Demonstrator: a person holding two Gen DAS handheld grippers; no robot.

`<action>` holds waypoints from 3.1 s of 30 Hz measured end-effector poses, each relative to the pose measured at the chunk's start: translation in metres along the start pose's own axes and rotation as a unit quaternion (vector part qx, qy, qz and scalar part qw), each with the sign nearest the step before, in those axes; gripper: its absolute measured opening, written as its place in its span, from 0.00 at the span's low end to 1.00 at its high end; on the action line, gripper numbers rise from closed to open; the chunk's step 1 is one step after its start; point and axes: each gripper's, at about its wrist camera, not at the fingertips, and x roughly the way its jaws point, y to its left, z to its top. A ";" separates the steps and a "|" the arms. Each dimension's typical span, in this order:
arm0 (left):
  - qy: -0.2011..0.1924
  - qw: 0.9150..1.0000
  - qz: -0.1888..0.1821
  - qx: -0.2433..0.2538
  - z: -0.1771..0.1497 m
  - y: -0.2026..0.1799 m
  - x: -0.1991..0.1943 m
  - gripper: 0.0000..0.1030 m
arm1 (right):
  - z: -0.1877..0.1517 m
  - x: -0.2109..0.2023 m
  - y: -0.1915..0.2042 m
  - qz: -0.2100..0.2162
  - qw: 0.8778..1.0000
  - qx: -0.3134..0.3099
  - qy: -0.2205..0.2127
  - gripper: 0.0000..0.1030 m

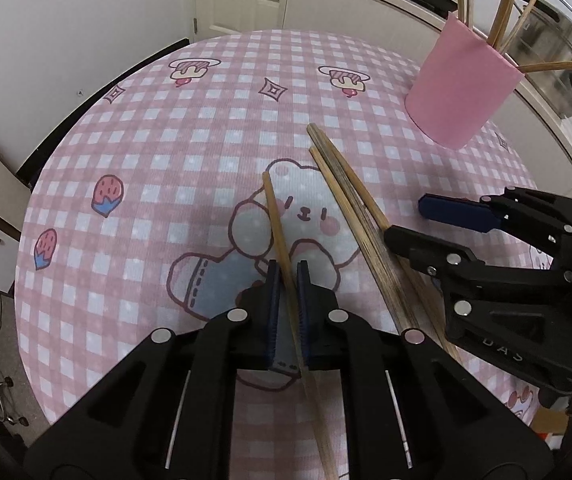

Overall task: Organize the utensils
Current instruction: 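Close the left tool on a chopstick and lift while the right tool grasps another, then carry both upright chopsticks over the pink cup and lower them in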

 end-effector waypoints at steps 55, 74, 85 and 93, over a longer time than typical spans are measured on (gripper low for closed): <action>-0.313 0.941 -0.128 -0.002 0.031 -0.095 -0.201 0.06 | -0.045 -0.242 -0.072 -0.038 0.954 0.062 -0.289 0.05; -0.373 0.924 -0.068 0.051 0.066 -0.151 -0.203 0.06 | -0.035 -0.243 -0.126 -0.059 0.937 0.105 -0.327 0.05; -0.418 0.907 -0.046 0.040 0.098 -0.161 -0.202 0.06 | -0.008 -0.245 -0.139 -0.067 0.914 0.112 -0.384 0.05; -0.444 0.895 -0.034 0.020 0.110 -0.164 -0.189 0.06 | 0.008 -0.237 -0.141 -0.058 0.904 0.099 -0.411 0.05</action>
